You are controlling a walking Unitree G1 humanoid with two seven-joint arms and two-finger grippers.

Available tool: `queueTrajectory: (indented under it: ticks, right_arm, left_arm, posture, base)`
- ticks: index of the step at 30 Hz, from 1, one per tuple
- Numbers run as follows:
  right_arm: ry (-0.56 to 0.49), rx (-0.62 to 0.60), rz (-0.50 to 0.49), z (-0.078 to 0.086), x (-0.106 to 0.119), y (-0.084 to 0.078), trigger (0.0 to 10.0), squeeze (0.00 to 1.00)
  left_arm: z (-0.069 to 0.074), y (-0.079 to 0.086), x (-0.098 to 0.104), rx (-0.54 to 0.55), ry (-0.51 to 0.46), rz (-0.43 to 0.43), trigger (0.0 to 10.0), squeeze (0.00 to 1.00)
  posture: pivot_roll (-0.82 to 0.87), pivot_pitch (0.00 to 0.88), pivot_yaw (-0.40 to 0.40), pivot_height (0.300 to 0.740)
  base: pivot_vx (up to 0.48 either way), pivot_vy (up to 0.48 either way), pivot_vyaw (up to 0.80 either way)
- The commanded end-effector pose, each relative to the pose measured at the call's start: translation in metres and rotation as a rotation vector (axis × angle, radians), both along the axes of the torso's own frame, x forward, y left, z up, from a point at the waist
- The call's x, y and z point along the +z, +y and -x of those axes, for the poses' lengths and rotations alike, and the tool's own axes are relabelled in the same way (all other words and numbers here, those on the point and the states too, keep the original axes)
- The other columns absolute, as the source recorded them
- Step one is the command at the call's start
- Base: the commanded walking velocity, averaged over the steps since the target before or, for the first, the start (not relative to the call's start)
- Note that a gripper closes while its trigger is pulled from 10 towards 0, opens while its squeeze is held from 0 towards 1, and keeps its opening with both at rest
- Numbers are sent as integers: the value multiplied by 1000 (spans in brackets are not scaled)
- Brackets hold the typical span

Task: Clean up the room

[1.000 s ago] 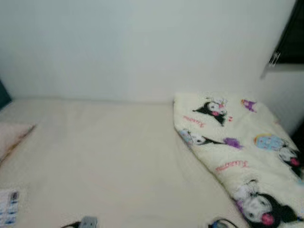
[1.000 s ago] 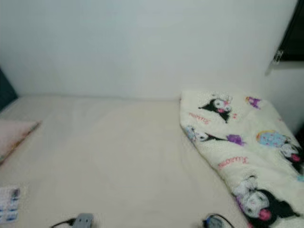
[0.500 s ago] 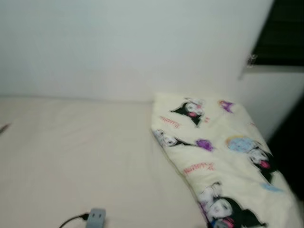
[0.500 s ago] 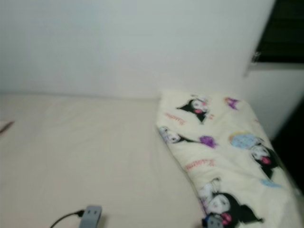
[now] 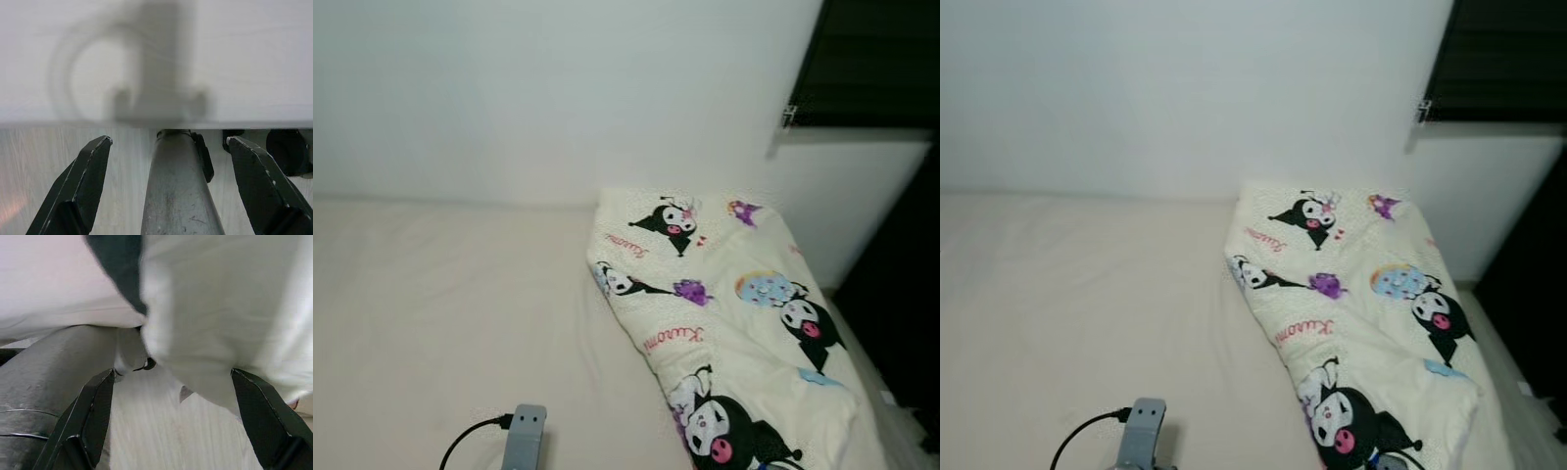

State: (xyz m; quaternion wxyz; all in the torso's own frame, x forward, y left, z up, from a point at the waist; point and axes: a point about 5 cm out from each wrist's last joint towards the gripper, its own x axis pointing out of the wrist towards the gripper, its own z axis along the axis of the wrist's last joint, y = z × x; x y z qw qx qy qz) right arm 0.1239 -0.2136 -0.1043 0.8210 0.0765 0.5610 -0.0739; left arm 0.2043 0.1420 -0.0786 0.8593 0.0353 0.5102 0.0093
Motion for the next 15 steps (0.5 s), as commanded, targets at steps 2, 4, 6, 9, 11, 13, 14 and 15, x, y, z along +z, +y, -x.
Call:
queueTrajectory:
  ticks: [2, 4, 6, 9, 11, 13, 14, 15]
  right_arm:
    - [-5, 1, -11, -3, 0, 6, 10000, 0]
    - [-7, 2, -13, -5, 0, 8, 10000, 0]
    - [-10, 2, -12, -6, 1, 7, 10000, 0]
    - [-15, 0, -9, -8, 2, 5, 10000, 0]
    - [-18, -1, -7, -9, 2, 4, 10000, 0]
    - [-28, -7, 5, -11, 3, 1, 10000, 0]
    - [-32, -11, 8, -12, 4, 0, 10000, 0]
    - [-34, -15, 10, -12, 4, 0, 10000, 0]
  left_arm:
    - [-3, -1, 2, 17, 7, 3, 10000, 0]
    - [9, 4, -4, 24, 29, -2, 10000, 0]
    - [20, 10, -10, 29, 49, -9, 10000, 0]
    - [22, 11, -11, 29, 53, -10, 10000, 0]
    - [22, 11, -11, 29, 53, -10, 10000, 0]
    - [23, 11, -11, 26, 53, -11, 10000, 0]
    - [23, 11, -11, 23, 53, -12, 10000, 0]
    - [23, 11, -11, 21, 53, -13, 10000, 0]
  posture:
    - [-134, 0, -9, 740]
    - [-134, 0, -10, 740]
    - [-134, 0, -10, 740]
    - [-134, 0, -10, 740]
    - [-134, 0, -10, 740]
    - [-134, 0, -10, 740]
    - [-136, 0, -10, 740]
    - [-136, 0, -10, 740]
  base:
    - [-292, 0, 0]
    - [-311, 0, 0]
    - [-341, 0, 0]
    - [-341, 0, 0]
    - [-341, 0, 0]
    - [-338, 0, 0]
    - [-334, 0, 0]
    - [-334, 0, 0]
